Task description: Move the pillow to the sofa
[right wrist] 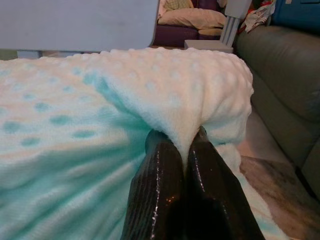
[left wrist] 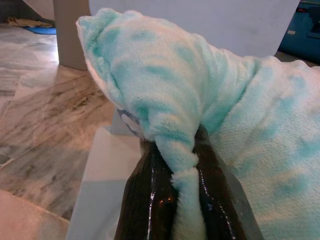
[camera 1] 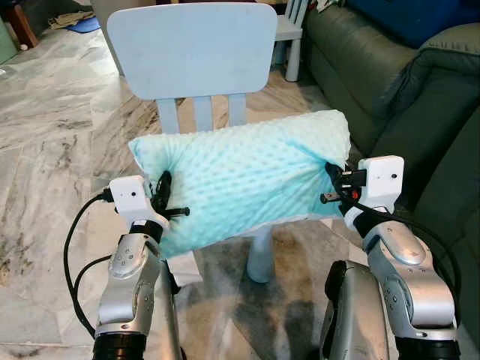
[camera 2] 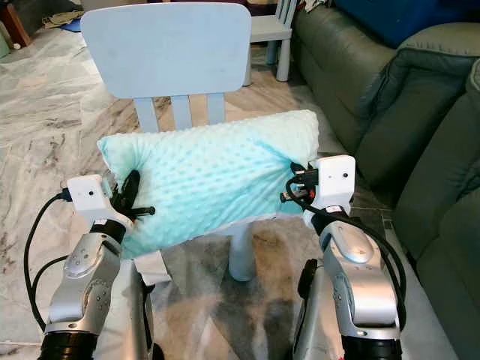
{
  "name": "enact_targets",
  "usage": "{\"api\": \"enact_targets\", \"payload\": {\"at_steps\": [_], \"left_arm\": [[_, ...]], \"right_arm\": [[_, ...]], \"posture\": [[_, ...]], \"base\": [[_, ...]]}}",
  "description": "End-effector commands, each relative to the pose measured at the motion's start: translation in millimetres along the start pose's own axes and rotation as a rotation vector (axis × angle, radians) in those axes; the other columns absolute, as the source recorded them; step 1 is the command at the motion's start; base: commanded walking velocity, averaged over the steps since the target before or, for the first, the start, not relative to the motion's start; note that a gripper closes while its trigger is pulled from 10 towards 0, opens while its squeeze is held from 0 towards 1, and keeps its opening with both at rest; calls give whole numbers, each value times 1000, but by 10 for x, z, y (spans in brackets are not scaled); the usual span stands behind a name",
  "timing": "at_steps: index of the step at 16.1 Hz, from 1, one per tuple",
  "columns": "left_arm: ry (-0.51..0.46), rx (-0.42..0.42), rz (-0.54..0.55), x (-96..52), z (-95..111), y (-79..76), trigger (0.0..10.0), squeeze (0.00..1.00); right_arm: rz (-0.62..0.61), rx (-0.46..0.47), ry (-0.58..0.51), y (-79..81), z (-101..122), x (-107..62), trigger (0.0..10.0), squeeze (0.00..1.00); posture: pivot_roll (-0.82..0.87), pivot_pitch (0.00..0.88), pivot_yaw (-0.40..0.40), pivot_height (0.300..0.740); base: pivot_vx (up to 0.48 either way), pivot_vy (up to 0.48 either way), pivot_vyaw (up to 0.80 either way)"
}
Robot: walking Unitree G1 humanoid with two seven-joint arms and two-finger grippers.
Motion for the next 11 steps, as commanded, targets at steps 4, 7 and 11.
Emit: {"api": "enact_targets", "payload": {"at_steps": [4, 7, 11], "left_arm": [[-5, 17, -1, 6, 20, -1, 10000, 0], [-1, 17, -2, -2, 7, -3, 10000, 0], [4, 23, -6, -1, 5, 0, 10000, 0]], "right_arm": [[-23, 9, -9, -47, 35, -22, 10000, 0], [-23, 11, -4, -47, 25, -29, 10000, 0], [-26, 17, 1, -45, 16, -32, 10000, 0]], "posture": [[-143, 0, 4, 441], [-142, 0, 4, 470], [-142, 0, 7, 508]], "base": [[0, 0, 0], [0, 0, 0], [0, 0, 0]]}}
Point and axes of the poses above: a point about 5 cm out from each wrist's last joint towards the gripper, its own x axis pointing out of the wrist towards the gripper, its own z axis along the axis of the wrist's last joint, y = z × x, the point moved 5 cm from there along x, pointing out of the wrist towards the gripper, and after that the axes turned 13 degrees about -x, right-handed, at the moved point
